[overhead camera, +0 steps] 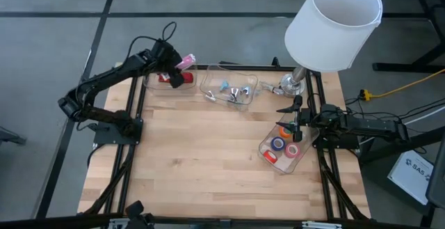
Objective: Pick and place Stapler, Stapler remover, tape
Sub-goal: Put the pink stapler into the top left transparent bin
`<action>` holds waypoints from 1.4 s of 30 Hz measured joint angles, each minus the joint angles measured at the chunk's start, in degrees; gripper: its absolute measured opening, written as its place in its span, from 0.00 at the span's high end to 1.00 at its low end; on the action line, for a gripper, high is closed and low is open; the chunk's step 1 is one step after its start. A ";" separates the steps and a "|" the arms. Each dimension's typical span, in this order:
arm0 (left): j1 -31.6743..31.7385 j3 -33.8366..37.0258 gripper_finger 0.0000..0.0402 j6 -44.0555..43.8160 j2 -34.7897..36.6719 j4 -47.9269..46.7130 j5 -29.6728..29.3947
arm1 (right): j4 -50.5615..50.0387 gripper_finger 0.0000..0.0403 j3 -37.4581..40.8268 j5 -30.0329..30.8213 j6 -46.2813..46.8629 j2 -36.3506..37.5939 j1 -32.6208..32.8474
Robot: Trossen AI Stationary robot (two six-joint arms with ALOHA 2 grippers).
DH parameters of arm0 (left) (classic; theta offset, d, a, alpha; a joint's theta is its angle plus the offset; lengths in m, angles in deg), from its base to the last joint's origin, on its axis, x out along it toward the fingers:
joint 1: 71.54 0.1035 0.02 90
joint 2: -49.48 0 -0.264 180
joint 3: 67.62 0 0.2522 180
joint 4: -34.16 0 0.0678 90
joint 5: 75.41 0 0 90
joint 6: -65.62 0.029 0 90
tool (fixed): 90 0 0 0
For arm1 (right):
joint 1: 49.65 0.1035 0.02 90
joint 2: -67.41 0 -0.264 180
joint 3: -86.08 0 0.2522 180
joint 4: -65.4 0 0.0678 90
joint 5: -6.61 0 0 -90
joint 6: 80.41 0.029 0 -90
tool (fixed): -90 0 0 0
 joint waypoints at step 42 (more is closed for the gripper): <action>0.38 13.17 0.58 16.94 -0.73 0.49 -0.79 | -0.02 0.41 0.00 0.00 0.00 0.00 0.00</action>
